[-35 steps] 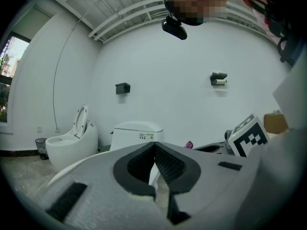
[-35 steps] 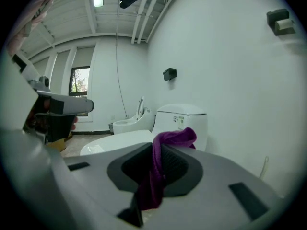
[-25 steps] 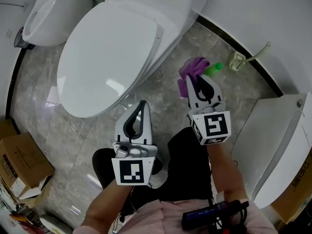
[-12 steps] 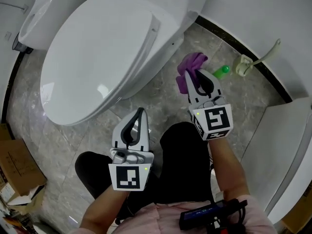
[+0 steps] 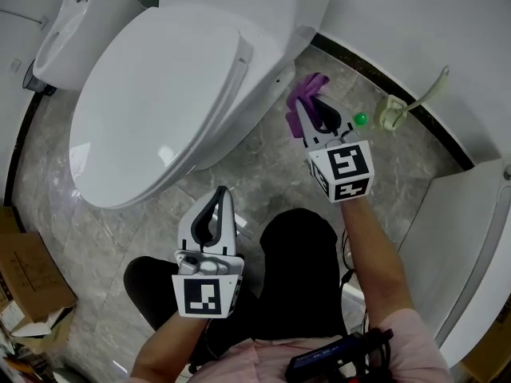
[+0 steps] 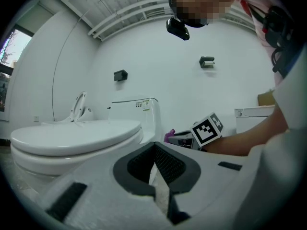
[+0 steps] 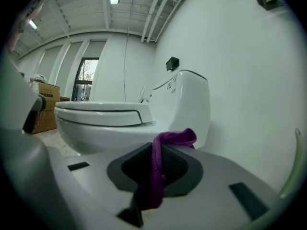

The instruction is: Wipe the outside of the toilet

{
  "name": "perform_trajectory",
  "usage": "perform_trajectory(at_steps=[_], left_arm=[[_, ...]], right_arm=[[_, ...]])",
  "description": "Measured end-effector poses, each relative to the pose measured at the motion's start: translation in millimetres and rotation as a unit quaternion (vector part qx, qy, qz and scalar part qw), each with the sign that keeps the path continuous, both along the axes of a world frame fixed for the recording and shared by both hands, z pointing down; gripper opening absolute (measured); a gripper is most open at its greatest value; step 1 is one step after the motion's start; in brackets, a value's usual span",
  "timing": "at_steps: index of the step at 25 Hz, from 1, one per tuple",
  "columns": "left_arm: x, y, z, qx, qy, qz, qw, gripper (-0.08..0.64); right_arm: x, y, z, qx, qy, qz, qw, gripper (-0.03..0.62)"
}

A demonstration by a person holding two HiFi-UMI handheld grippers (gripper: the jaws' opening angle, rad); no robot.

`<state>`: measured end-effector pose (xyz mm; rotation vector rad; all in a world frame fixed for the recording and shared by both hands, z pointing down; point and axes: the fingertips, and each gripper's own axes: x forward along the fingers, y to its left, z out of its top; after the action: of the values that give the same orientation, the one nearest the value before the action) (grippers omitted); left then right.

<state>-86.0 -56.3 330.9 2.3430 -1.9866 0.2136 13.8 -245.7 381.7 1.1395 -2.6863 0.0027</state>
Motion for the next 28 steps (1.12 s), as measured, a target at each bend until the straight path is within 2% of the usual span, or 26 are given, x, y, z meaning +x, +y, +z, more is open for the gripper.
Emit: perform_trajectory(at_steps=[7, 13, 18, 22, 28], left_arm=[[-5.4, 3.2, 3.8, -0.005, -0.002, -0.012, 0.9999, 0.008], [-17.0, 2.2, -5.6, 0.022, -0.011, -0.021, 0.9995, 0.008], [-27.9, 5.4, -6.1, 0.028, -0.015, -0.026, 0.9992, 0.008], [-29.4, 9.8, -2.3, 0.008, -0.013, -0.031, 0.9994, 0.008], [-27.7, 14.6, -4.6, 0.017, -0.016, -0.031, 0.9992, 0.008]], right_arm=[[-12.1, -36.3, -0.1, 0.01, -0.002, -0.005, 1.0, 0.063], [-24.4, -65.5, 12.4, 0.011, 0.008, -0.008, 1.0, 0.063], [-36.3, -71.5, 17.9, 0.015, 0.016, -0.014, 1.0, 0.063], [-41.9, -72.4, 17.7, 0.013, 0.012, -0.024, 1.0, 0.061], [-48.0, -65.2, 16.2, 0.005, 0.001, -0.039, 0.999, 0.057]])
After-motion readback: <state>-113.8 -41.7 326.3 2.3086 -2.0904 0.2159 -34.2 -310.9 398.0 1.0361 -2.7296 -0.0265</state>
